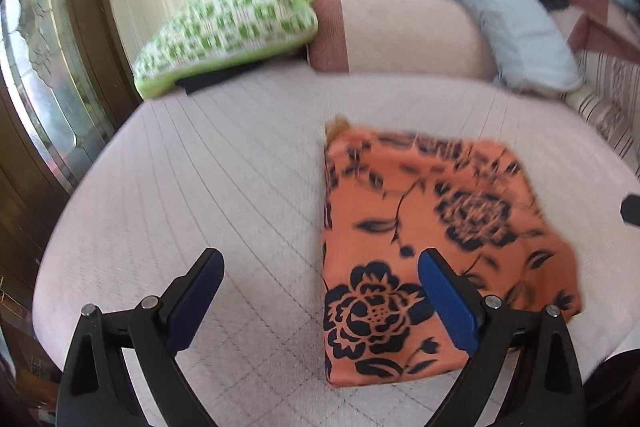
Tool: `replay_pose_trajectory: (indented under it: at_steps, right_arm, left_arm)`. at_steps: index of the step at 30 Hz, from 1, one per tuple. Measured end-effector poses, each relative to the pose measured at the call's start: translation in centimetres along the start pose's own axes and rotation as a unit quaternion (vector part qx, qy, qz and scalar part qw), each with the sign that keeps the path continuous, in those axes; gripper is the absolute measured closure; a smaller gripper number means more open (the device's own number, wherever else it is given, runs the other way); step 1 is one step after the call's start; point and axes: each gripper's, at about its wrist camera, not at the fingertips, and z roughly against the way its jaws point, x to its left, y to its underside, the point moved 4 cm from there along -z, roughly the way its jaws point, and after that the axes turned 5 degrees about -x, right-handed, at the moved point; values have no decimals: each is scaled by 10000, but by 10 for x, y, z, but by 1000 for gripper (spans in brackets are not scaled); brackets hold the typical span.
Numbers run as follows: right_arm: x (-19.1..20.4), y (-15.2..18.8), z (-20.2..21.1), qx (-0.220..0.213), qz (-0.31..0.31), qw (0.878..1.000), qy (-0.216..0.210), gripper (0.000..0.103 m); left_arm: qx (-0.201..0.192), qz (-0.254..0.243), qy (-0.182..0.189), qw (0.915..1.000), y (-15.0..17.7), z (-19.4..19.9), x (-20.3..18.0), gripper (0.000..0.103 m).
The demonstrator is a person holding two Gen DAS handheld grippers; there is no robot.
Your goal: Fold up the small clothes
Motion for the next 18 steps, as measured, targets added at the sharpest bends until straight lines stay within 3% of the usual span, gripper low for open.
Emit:
replay_pose_trajectory:
  at_steps: [6, 7, 10, 18]
  right_arm:
    - [13, 6, 49, -525, 116, 9984, -174, 70]
    - [17, 7, 57, -604, 199, 9978, -183, 66]
    - [27, 12, 77, -904, 367, 9952, -41, 36]
    - [43, 10, 125, -1610, 501, 9855, 205, 37]
  left_arm:
    - [-391, 172, -118, 9990, -26, 55, 14, 5]
    - [-432, 190, -147, 9988, -30, 64, 16, 5]
    - [-521, 189, -235, 9982, -36, 85, 19, 5]
    - [-676, 177, -424, 9967, -45, 131, 25, 5]
